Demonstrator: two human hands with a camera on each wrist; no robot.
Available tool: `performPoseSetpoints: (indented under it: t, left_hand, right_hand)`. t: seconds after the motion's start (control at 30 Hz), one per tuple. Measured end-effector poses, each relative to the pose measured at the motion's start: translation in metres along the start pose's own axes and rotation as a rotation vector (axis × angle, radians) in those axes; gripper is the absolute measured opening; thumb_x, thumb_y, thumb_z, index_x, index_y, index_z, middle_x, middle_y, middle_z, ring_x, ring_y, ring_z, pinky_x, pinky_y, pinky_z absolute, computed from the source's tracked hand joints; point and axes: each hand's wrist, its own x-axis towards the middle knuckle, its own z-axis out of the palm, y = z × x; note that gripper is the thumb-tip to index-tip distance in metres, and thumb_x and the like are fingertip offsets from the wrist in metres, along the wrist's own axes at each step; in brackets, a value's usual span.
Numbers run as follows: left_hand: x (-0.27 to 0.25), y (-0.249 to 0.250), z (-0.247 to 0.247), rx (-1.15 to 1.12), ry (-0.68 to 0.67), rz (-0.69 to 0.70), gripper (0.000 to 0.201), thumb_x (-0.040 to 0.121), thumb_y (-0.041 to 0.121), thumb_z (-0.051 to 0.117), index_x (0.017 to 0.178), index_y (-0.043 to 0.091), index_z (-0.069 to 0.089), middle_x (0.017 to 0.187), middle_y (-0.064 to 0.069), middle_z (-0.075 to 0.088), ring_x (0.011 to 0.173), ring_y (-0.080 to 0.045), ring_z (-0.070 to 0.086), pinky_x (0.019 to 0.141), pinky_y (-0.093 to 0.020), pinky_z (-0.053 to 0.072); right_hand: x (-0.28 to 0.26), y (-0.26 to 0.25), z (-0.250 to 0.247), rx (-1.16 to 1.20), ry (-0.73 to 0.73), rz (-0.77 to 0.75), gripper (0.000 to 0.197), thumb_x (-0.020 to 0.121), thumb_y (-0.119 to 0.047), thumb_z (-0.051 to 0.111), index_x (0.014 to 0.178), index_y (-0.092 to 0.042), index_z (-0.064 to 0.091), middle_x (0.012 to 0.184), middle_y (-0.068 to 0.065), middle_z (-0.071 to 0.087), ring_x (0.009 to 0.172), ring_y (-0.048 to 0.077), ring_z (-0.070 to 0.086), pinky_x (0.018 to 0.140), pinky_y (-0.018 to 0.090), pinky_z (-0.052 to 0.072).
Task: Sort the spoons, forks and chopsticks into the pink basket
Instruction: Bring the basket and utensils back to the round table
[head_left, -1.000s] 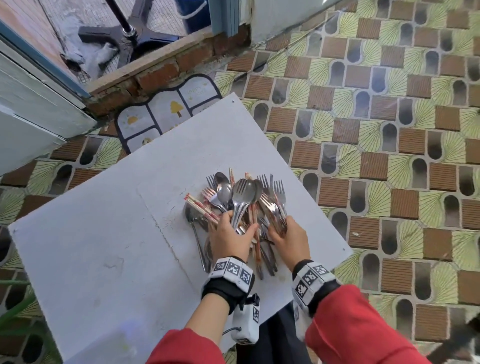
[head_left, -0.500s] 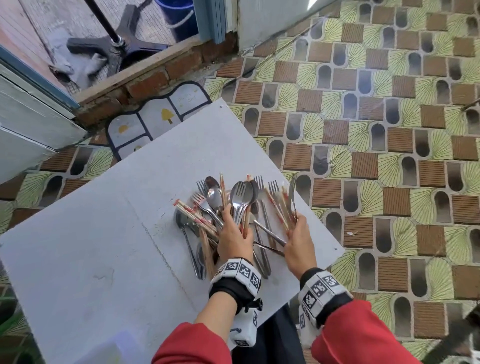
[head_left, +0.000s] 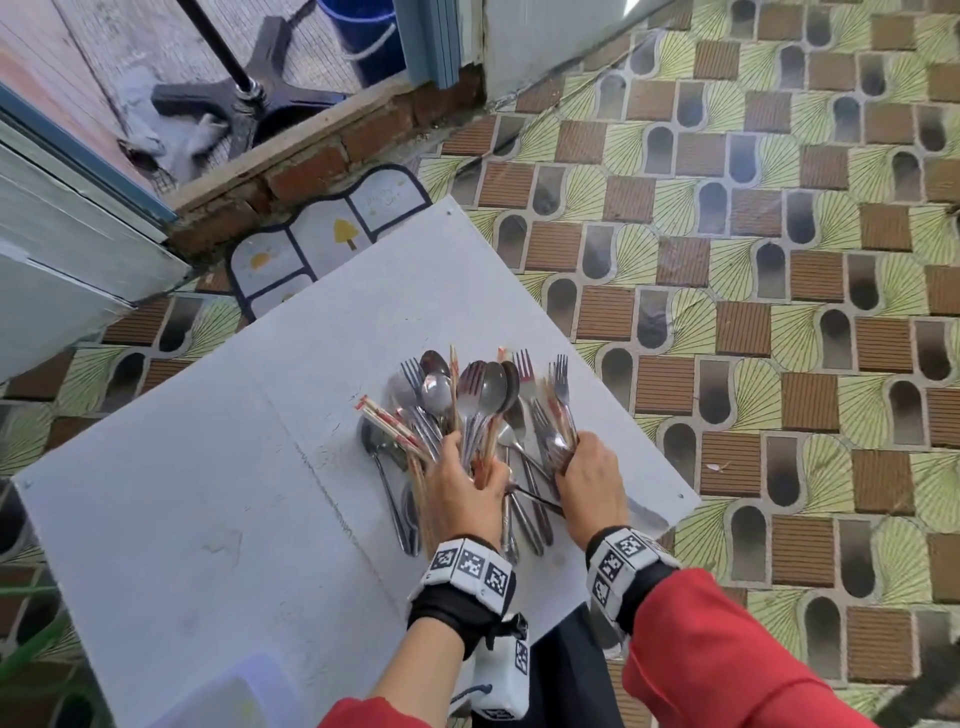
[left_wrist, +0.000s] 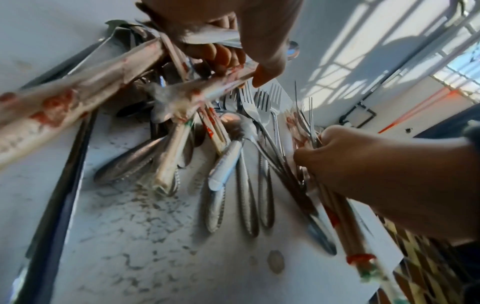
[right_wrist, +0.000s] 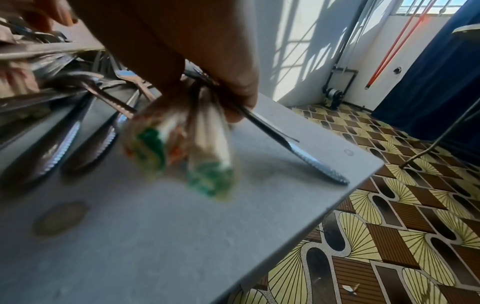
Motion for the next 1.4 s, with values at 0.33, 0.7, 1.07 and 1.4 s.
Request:
performPoseSetpoints:
  t: [0.33,0.7,1.07,1.4]
  left_hand:
    - [-0.016,0.015,-0.008,-0.425,-0.058,0.053,0.08,0.088,0.004,0.056,0.145,0.038,0.012,0.143,0.002,0.039,0.127,-0.011,0.045,0.09,-0.03,0.047]
    - [-0.024,-0.003,-0.019,-0.452,-0.003,0.004,0.084,0.082,0.012,0.06,0.135,0.059,0.013,0.137,-0.017,0.047,0.105,-0.037,0.061,0.077,-0.052,0.056]
    - [-0.029,-0.012,-0.028,-0.428,0.026,0.053,0.074,0.087,0.007,0.054,0.136,0.052,0.021,0.144,0.011,0.039,0.124,-0.001,0.041,0.096,-0.019,0.037]
    - [-0.032,-0.021,-0.054,-0.441,0.056,0.001,0.066,0.088,0.012,0.051,0.127,0.061,0.029,0.125,-0.01,0.058,0.1,-0.026,0.062,0.08,-0.03,0.053]
  right_hand:
    - [0.002,-0.007,0.01,0.171,0.011,0.044,0.039,0.084,0.012,0.039,0.121,-0.003,0.042,0.107,0.017,0.045,0.094,0.029,0.041,0.083,0.034,0.035]
    - [0.008,-0.013,-0.005,0.178,-0.105,0.144,0.062,0.079,-0.009,0.07,0.128,-0.001,0.035,0.117,0.016,0.051,0.109,0.031,0.05,0.096,0.038,0.042]
    - [-0.014,-0.02,0.001,0.319,-0.173,-0.096,0.088,0.073,0.023,0.035,0.148,-0.012,0.006,0.104,0.008,0.026,0.075,0.026,0.041,0.074,0.027,0.041]
    - [-0.036,-0.038,-0.039,0.264,-0.209,-0.084,0.068,0.089,0.003,0.029,0.148,-0.027,0.01,0.14,0.007,0.042,0.108,0.032,0.054,0.074,0.031,0.036]
